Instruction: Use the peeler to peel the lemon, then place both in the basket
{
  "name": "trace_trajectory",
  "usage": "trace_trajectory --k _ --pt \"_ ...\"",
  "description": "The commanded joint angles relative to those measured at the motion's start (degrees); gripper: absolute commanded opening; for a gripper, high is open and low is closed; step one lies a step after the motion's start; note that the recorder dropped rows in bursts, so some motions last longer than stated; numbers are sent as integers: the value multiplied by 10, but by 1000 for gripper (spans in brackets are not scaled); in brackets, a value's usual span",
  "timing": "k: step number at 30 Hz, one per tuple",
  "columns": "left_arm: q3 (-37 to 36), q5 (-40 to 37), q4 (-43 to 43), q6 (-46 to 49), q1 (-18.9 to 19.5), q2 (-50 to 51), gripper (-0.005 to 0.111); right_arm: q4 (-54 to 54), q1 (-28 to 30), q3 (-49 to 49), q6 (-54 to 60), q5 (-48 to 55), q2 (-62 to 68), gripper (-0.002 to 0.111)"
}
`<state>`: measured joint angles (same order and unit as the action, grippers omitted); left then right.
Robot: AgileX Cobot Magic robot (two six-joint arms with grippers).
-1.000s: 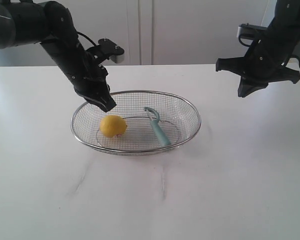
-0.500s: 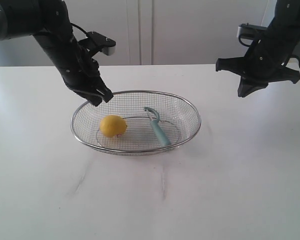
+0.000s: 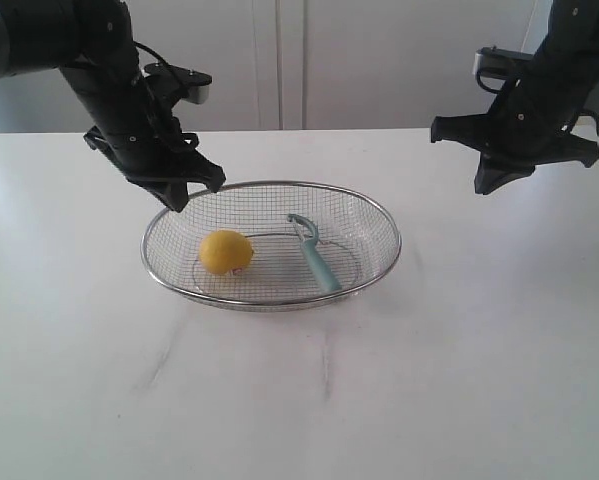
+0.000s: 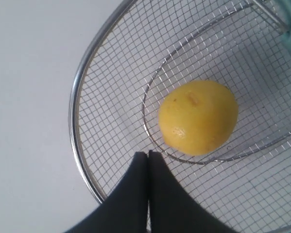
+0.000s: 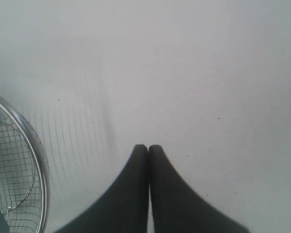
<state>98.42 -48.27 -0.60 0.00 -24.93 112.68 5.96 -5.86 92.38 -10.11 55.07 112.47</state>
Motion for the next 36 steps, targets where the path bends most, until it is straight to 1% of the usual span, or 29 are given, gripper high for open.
trace_trajectory --k 1,10,14,22,27,32,36 --pt "3 -26 -4 -17 9 -8 0 -3 3 2 -2 -3 -7 0" --pt "3 -28 3 -42 9 -8 0 -3 3 2 -2 -3 -7 0" --pt "3 -41 6 -48 9 -8 0 -3 3 2 -2 -3 -7 0" --pt "3 -79 92 -91 11 -8 0 -3 3 2 -2 -3 -7 0" --pt "3 -97 90 -92 35 -8 0 -3 3 2 -2 -3 -7 0" --pt "3 -109 48 -92 78 -8 0 -3 3 2 -2 -3 -7 0" --pt "3 -115 28 -92 99 -8 0 -3 3 2 -2 -3 -7 0"
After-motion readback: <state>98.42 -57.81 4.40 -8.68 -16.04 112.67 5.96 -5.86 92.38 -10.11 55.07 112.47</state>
